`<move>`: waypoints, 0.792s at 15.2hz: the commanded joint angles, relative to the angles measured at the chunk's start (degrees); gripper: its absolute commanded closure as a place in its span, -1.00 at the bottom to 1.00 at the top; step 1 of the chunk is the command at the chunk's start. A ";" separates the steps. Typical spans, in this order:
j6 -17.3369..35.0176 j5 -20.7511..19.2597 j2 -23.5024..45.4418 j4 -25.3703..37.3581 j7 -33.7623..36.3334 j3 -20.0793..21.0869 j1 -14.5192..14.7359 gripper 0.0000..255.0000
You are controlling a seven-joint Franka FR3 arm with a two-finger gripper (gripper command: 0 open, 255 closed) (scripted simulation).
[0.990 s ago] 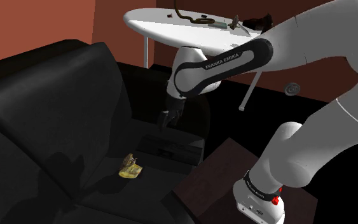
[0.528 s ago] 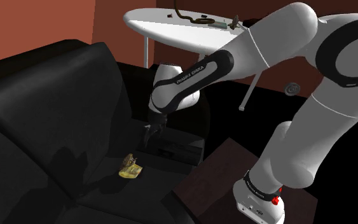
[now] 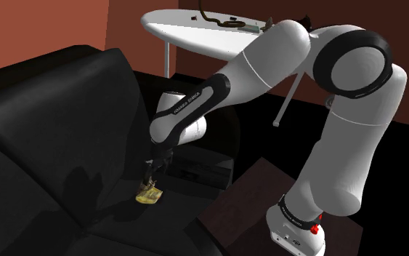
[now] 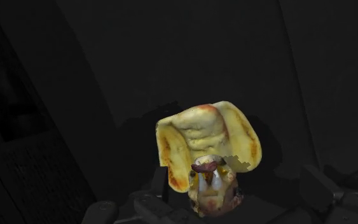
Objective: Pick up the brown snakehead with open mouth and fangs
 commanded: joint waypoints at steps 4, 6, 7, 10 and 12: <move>3.02 1.25 4.15 1.02 -1.83 0.48 -0.03 -1.00; 4.60 1.90 6.04 1.26 -2.84 0.74 -0.12 -1.00; 4.60 1.90 6.04 1.26 -2.84 0.75 -0.13 -1.00; 4.66 1.91 6.11 1.29 -2.79 0.77 -0.08 1.00; 4.66 1.92 6.07 1.24 -2.81 0.77 -0.09 1.00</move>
